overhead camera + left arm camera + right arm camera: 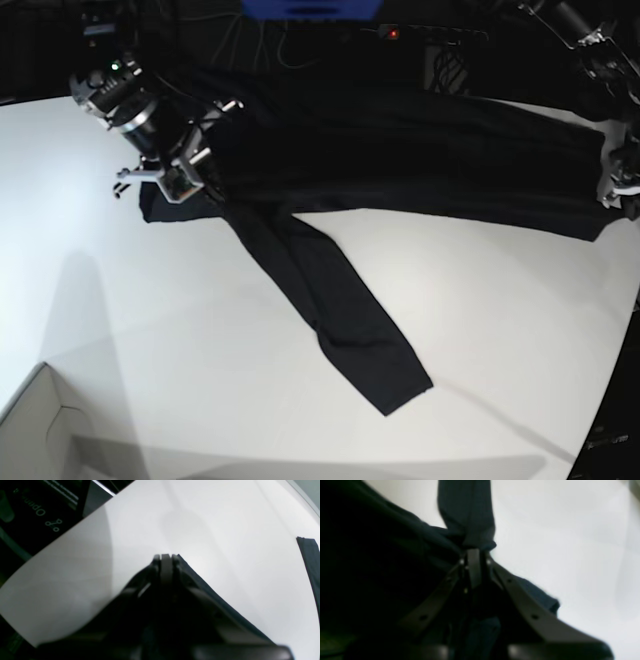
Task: Layout the t-shirt on the table in an organized manner, then fold the t-shirt properly
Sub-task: 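Return the right gripper toward the collar end, folding the shirt lengthwise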
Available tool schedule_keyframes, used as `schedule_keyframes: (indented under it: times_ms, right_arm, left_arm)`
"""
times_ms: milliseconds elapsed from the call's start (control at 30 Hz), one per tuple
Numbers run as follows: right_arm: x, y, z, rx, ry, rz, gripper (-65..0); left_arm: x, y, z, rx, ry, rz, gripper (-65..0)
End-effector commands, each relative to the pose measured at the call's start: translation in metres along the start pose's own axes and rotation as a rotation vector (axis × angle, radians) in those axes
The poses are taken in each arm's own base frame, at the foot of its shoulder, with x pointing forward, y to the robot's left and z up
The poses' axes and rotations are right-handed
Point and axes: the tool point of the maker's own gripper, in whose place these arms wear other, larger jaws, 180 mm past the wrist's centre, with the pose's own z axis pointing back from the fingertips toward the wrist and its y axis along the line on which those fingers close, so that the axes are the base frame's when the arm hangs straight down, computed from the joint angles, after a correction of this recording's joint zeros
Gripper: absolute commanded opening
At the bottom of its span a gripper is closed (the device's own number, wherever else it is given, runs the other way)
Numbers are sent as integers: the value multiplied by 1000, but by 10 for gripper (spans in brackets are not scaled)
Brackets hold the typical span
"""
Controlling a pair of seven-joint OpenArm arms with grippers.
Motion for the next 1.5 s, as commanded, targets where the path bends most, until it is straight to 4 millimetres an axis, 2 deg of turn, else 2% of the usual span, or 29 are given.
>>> schedule_keyframes:
  times_ms: [0,200,300,600,900,1000,1233,1467]
  right_arm:
    - [8,2,4,0,-35,-8,-650]
    - [-14,22,12,28,19,-66,-650]
    - [-25,33,19,43,50,-89,-650]
    - [-27,56,39,72,-30,-158,-650]
    - [-33,58,39,76,-10,-160,-650]
    - [-39,60,39,81,3,-169,-650]
    - [-53,88,36,161,42,-196,-650]
    - [-72,92,35,174,89,-214,-650]
  left_arm:
    - [24,-1,2,-13,-69,-18,-650]
    - [15,4,6,-3,-48,-20,-650]
    - [16,19,13,35,-57,-3,-650]
    - [12,29,19,55,-44,-8,-650]
    - [-1,38,24,73,-11,-8,-650]
    - [-13,43,22,81,16,13,-650]
    - [-39,52,17,97,76,62,-649]
    - [-49,58,14,106,104,82,-644]
